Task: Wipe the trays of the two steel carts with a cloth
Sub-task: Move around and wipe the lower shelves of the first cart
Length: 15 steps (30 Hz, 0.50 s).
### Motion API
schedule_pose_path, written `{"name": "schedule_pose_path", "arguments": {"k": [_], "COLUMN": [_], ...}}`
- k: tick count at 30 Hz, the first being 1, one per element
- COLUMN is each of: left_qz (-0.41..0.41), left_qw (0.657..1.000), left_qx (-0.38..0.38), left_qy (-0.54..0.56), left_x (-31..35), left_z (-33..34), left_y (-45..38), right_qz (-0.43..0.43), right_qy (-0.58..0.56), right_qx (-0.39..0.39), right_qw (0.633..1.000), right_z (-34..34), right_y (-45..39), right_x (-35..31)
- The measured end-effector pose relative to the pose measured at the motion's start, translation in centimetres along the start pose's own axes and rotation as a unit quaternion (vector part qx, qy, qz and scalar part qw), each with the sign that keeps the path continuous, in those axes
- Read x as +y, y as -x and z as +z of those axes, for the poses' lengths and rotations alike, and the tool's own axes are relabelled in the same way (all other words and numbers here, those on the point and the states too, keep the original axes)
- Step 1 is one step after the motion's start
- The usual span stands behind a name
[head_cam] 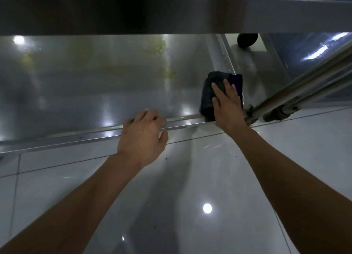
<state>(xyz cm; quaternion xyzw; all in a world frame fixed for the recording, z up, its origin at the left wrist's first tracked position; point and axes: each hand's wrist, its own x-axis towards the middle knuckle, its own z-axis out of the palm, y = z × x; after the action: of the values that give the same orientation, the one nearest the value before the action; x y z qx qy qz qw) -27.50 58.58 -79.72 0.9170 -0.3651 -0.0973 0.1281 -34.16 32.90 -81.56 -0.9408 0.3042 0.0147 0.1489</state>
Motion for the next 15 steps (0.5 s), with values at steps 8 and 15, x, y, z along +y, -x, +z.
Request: {"name": "schedule_pose_path", "arguments": {"k": [8, 15], "left_qz": [-0.095, -0.102], "left_qw": [0.992, 0.99], "left_qx": [0.078, 0.09], "left_qy": [-0.012, -0.046], "left_x": [-9.3, -14.2], "left_z": [-2.8, -2.7], "left_y": [0.9, 3.2], "right_qz": [-0.052, -0.131], "right_qy": [-0.012, 0.007], "right_qx": [-0.003, -0.009], "right_qw": [0.999, 0.991], "right_z": [2.0, 6.1], "right_y": [-1.3, -3.6], "right_x": [-7.1, -18.9]}}
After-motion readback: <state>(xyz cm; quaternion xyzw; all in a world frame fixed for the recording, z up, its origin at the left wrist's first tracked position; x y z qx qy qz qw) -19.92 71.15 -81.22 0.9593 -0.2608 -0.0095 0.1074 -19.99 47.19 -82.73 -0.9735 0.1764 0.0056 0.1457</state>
